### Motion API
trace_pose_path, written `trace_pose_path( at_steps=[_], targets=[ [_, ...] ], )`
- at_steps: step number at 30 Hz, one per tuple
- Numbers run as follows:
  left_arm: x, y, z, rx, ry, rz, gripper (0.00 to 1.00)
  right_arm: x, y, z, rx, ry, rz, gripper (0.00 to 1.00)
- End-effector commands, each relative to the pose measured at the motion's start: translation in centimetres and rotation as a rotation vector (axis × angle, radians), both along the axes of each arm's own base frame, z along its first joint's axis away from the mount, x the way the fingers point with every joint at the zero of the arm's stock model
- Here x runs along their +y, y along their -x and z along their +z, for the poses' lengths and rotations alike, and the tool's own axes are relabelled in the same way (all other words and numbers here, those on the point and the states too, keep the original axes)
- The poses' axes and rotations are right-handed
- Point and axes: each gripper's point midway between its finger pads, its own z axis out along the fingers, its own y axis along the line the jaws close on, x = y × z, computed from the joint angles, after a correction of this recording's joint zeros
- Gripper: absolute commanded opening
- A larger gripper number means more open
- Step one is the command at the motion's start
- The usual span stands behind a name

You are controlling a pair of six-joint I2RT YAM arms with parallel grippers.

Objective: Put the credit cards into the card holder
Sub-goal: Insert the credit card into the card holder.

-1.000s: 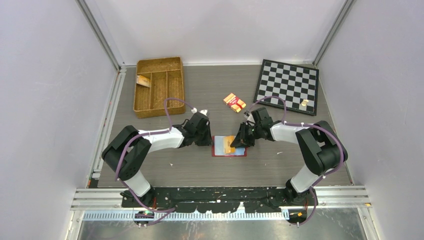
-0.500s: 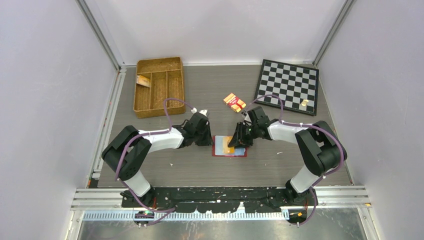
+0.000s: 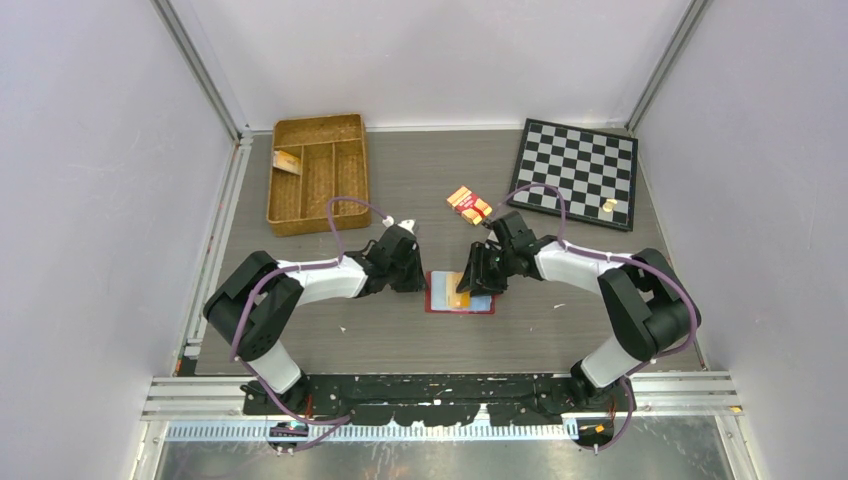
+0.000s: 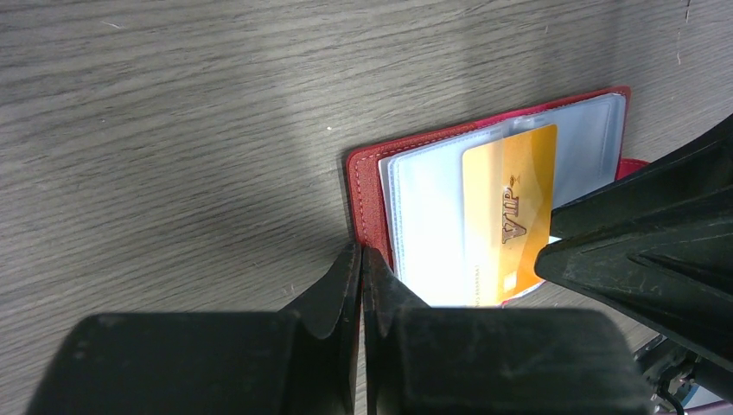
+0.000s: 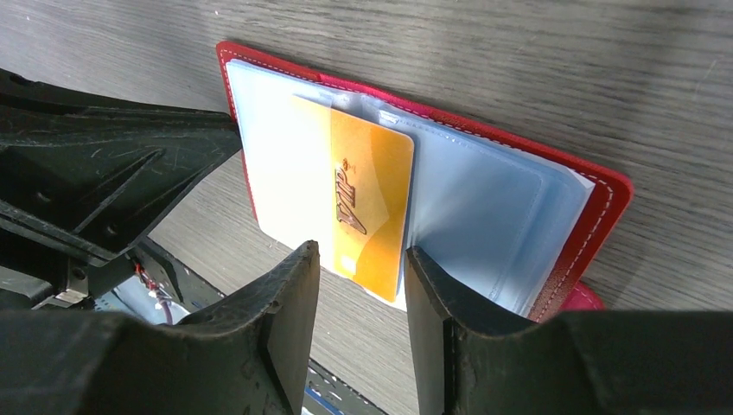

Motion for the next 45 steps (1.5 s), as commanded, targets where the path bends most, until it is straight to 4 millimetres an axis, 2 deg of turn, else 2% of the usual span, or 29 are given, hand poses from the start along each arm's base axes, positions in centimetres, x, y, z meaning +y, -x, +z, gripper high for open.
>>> trace_pose_path(
  at_steps=[1,11,28,33,38,45],
  targets=[
    [1.0,1.4,-1.7,0.046,-0.045,-0.013,0.04,0.5,-0.9,0.8,-0.054,0.018,0.010,0.45],
    [0.8,1.6,-1.8,0.053,-0.029,-0.020,0.02,2.3,-1.4,1.2,-0.067,-0.020,0.033,0.39],
    [0.8,2.0,-2.2,0.071,-0.024,-0.018,0.00,4.0,-1.5,1.5,-0.075,-0.041,0.060,0.37],
    [1.2,1.9,-2.2,0.060,-0.033,-0.008,0.00,2.7,-1.8,1.9,-0.104,0.028,0.020,0.37],
    [1.2,1.8,-2.1,0.054,-0.035,-0.010,0.00,1.1,-1.4,1.0,-0.091,0.116,-0.003,0.38],
    [1.3,1.8,-2.0,0.050,-0.037,-0.009,0.00,0.9,-1.3,0.5,-0.079,0.124,-0.011,0.40]
  ],
)
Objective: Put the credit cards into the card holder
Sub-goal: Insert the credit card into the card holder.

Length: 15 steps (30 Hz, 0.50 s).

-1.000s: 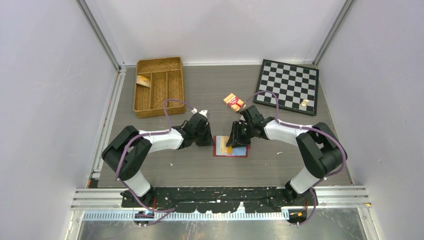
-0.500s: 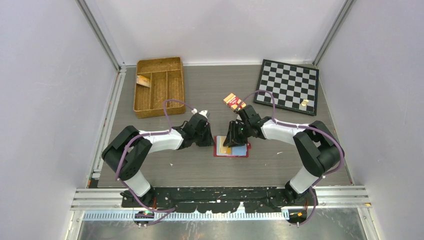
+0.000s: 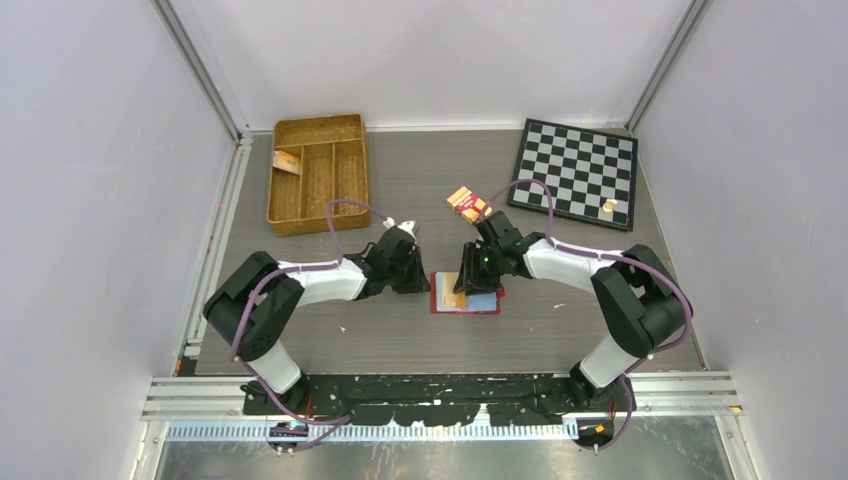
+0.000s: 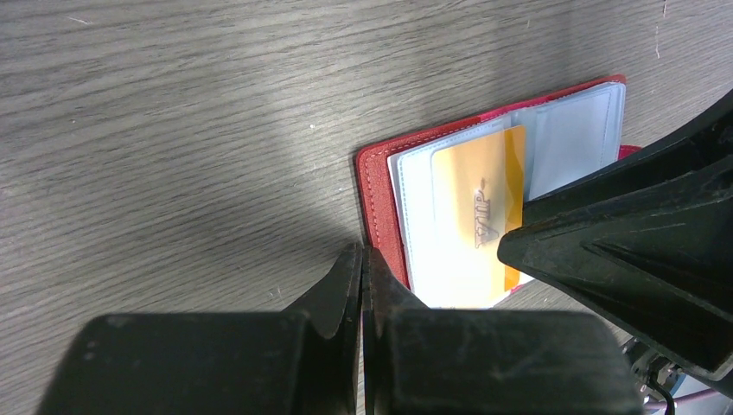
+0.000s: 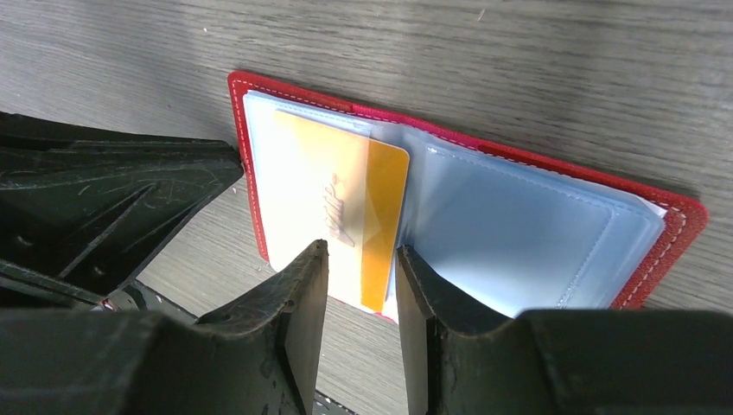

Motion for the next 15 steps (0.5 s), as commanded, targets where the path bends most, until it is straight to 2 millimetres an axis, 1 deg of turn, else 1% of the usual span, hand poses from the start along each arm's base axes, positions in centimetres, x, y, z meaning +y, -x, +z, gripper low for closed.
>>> trace_pose_path(
  at_steps=[1,4,15],
  targets=[
    [1.7,1.6,-2.0,0.054,-0.075,0.001,0.00,0.1,-0.9,0.8,-0.039,0.010,-0.009,0.40],
    [1.8,1.7,-2.1,0.056,-0.075,-0.003,0.00,0.5,-0.8,0.5,-0.030,-0.011,-0.008,0.40],
    [0.7,1.7,-2.0,0.055,-0.031,-0.032,0.00,2.3,-1.7,1.5,-0.056,-0.074,0.025,0.39]
  ],
)
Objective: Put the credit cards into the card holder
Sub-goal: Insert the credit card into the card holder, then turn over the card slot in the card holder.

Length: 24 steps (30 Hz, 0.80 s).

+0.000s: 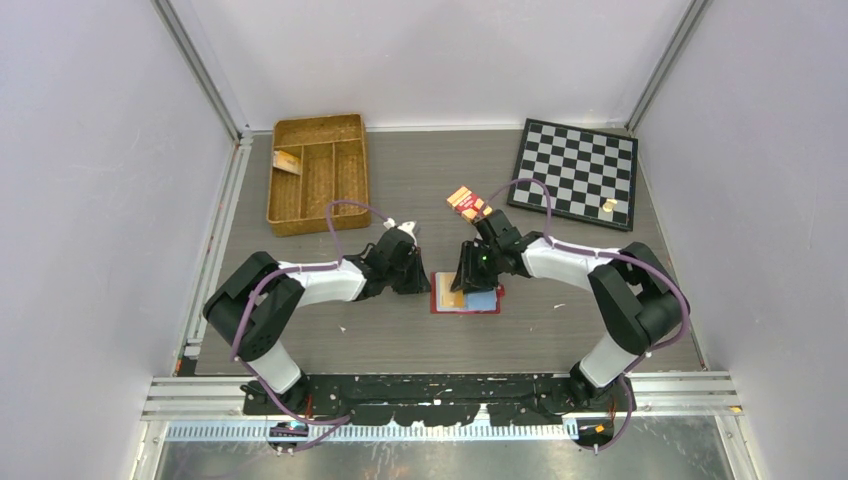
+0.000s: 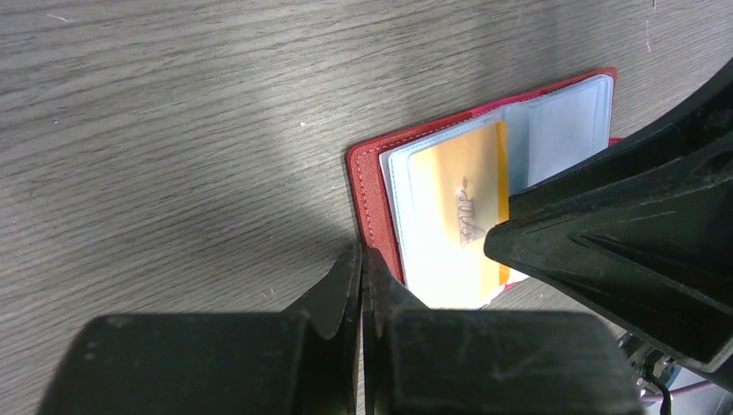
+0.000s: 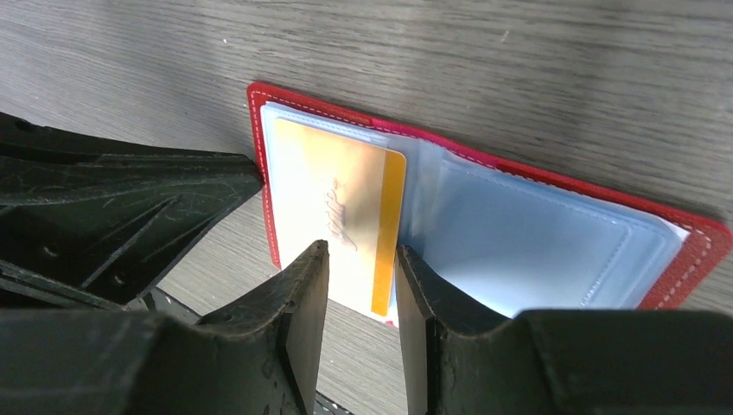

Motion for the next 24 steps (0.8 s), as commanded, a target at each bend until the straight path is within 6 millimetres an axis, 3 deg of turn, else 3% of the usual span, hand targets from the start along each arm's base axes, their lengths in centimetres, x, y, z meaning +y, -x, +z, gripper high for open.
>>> trace_pose_path(
  at_steps=[1,11,19,24],
  targets=[
    [0.9,1.6,-2.1,0.058,-0.046,-0.024,0.00,2.0,-1.4,1.3,-0.048,-0.058,0.027,0.39],
    [0.8,1.1,-1.0,0.028,-0.046,-0.031,0.00,2.8,-1.8,2.6,-0.082,-0.049,0.037,0.38],
    [0.6,-0.7,2.8,-0.060,-0.043,-0.002,0.17,0.0,-3.5,6.9,-0.240,0.050,-0.004,0.46],
    [-0.3,-0.3,3.0,-0.059,-0.032,-0.011,0.28,-2.4,-4.2,9.4,-0.327,0.073,-0.048,0.59]
  ],
)
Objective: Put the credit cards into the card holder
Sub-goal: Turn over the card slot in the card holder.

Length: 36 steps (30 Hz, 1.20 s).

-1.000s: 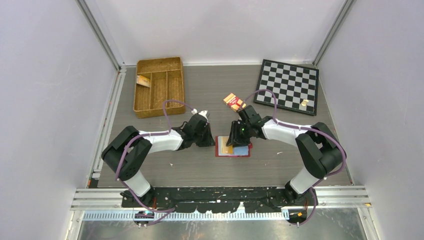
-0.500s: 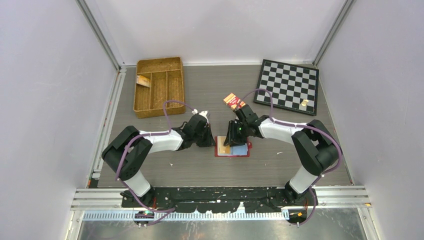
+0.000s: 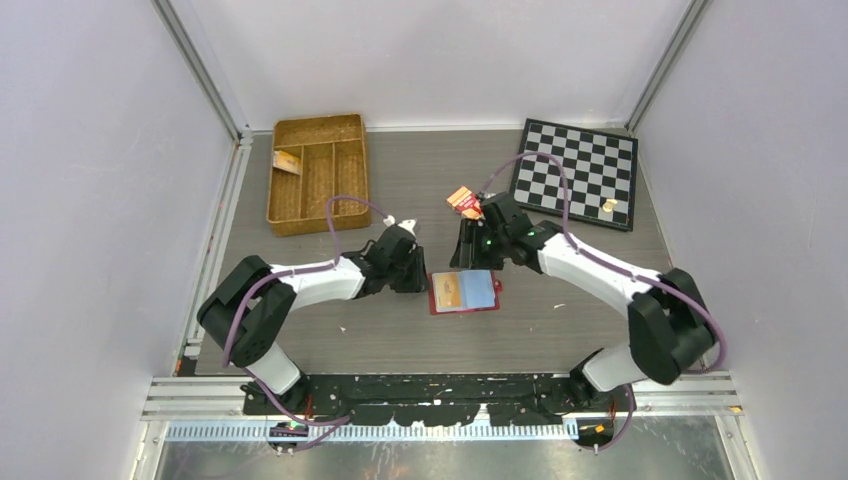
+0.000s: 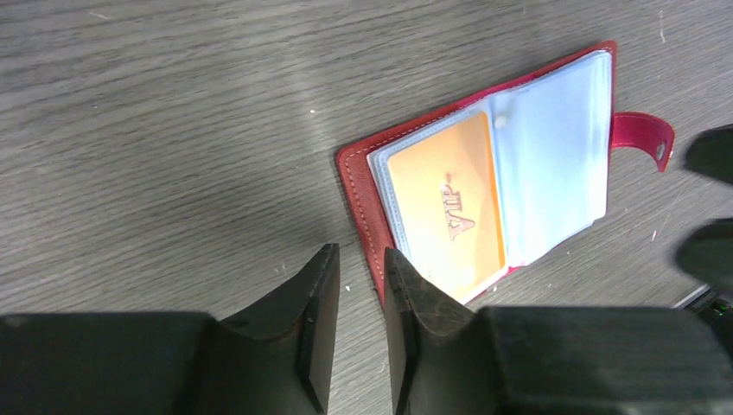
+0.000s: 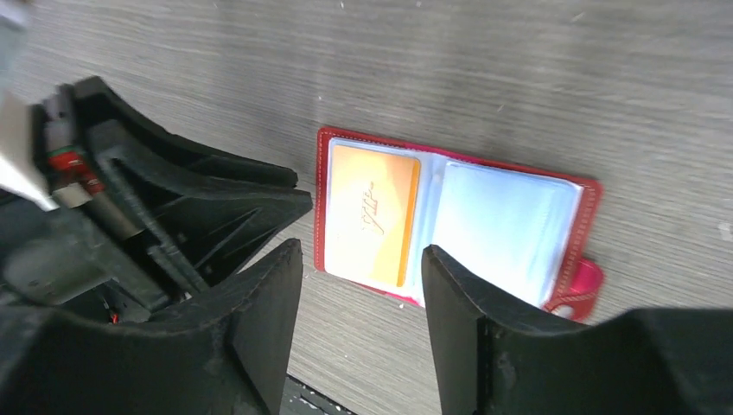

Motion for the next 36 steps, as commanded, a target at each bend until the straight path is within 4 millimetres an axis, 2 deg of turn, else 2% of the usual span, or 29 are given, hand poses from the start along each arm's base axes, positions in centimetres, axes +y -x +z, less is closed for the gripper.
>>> trace_pose_path(
  at_steps=[1,8,10,12,19,24,32,36],
  targets=[
    [-1.1,-0.5,1.9,-0.049,0.020,-0.003,0.30,-2.5,-1.5,3.6,-0.135,0.022,-0.052,0.60],
    [-0.9,0.2,1.0,-0.045,-0.002,0.008,0.44,-4.7,-0.7,4.5,-0.174,0.041,-0.101,0.60],
    [-1.0,0.2,1.0,-0.045,-0.004,0.007,0.45,-5.1,-0.3,4.1,-0.144,0.071,-0.096,0.57],
    [-1.1,0.2,0.8,-0.043,-0.007,0.003,0.45,-5.3,0.6,3.0,-0.079,0.093,-0.074,0.50],
    [-1.6,0.5,0.1,-0.032,-0.018,-0.013,0.42,-5.2,1.8,-0.8,0.081,0.019,-0.091,0.43],
    [-1.6,0.5,-0.1,-0.031,-0.022,-0.017,0.36,-4.6,2.0,-2.0,0.112,0.003,-0.072,0.41],
    [-1.5,0.7,-0.4,-0.028,-0.028,-0.019,0.31,-5.4,2.0,-4.9,0.161,0.075,-0.088,0.34],
    [-1.4,0.8,-0.4,-0.028,-0.029,-0.021,0.30,-5.7,2.2,-5.6,0.168,0.099,-0.087,0.34]
  ],
)
